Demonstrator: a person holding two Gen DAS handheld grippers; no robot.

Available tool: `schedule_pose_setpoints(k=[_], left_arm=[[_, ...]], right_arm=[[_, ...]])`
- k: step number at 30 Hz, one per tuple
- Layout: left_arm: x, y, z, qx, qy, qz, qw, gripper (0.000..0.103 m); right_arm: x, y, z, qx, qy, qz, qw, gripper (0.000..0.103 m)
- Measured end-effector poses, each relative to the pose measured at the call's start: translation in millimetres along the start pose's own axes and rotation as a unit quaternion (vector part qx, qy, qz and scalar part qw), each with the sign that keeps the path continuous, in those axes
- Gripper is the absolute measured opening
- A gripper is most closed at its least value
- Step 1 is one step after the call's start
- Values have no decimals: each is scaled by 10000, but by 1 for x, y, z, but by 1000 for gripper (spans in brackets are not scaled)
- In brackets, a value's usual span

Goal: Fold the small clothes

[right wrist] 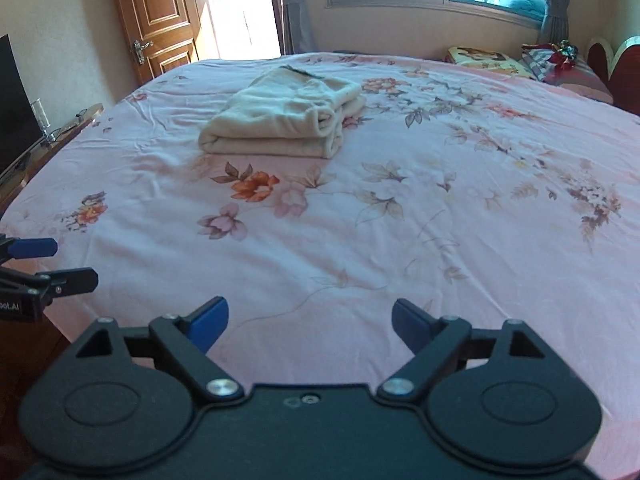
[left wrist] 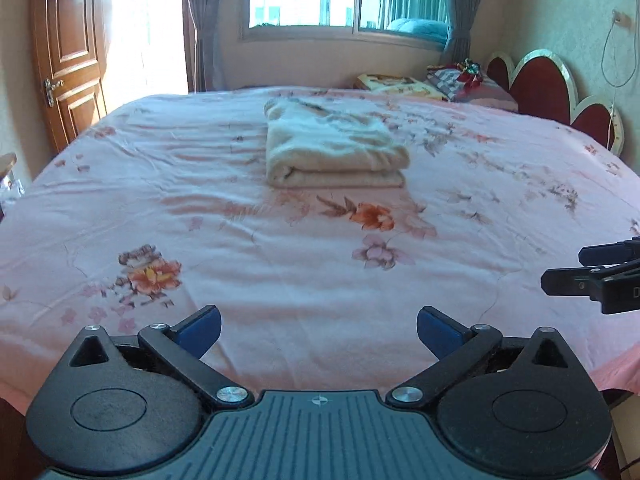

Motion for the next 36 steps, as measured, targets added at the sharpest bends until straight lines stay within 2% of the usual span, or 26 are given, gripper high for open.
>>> schedule_pose_setpoints(k=[2,6,10,13,15,19,23,36], left_arm=[[1,25,-26,297,6,-109,9995,103],[7,79,-67,858,60,-39,9963,103],[17,117,-90,1216,-7,-2,9926,103],[25,139,-102,1407,-34,35,9900,103],[29,148,-107,1512,-37,64,9885,103],[33,148,-106,1486,-36,67,9889,103],[37,151,-103,1504,-34,85,9886,103],[44,156,-104,1584,-147,39,9873,103]], right_arm=[[-10,26,-16,307,-60,140,9994,92],[-19,82,-44,989,-192,435,9940,92],[-24,124,-63,1452,-368,444,9877,95],[-31,144,-73,1601,-244,492,9856,95],[-37,152,-76,1640,-132,573,9847,95],[-43,150,-73,1598,-7,730,9844,95],[-47,146,-67,1494,7,726,9861,95],[-46,156,-72,1634,-102,706,9840,95]])
Point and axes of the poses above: each gripper's, at about its wrist camera, not at the fingertips, and y roughly against the way its jaws point, x to its right, z to its underside, the point moved 10 cm from there along -y, roughly the way its jaws point, and after that the axes turned 4 degrees about -y, right-handed, at the moved point
